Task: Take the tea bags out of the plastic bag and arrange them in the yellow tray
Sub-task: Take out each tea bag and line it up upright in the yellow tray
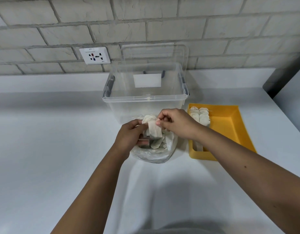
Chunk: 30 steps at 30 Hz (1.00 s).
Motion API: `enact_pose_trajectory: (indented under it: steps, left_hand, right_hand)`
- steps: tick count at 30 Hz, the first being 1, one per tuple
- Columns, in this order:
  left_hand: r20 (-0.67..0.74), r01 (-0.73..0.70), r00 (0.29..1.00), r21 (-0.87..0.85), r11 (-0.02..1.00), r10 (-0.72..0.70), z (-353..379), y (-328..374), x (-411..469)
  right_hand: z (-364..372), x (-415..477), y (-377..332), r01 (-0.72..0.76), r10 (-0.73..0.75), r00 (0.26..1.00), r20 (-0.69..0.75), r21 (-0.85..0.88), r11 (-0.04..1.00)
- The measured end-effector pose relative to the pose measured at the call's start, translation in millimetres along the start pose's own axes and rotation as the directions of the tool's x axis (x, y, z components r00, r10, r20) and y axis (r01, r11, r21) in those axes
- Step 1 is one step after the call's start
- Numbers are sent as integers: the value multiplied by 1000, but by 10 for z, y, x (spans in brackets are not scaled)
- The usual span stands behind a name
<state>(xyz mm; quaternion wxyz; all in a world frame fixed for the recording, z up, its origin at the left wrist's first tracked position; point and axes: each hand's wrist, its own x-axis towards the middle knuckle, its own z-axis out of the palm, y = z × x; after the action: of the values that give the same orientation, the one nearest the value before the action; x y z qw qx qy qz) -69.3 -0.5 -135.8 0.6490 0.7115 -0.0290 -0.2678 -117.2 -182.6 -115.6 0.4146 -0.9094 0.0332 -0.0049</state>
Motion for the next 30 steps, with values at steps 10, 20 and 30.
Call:
enact_pose_trajectory:
  steps: [10,20,30]
  left_hand:
    - [73,-13,997,33,999,10,55,18,-1]
    - [-105,-145,979,234,961,173,-147,-93,168]
    - [-107,-144,980,205,968,169,-145,-108,-7]
  right_hand:
    - [115,-32,22,-49,47,995,-86,-16,999]
    - [388,-127,124,26,-4,998,69,-320,947]
    - [542,-127,102,55,11,995,101,-629,775]
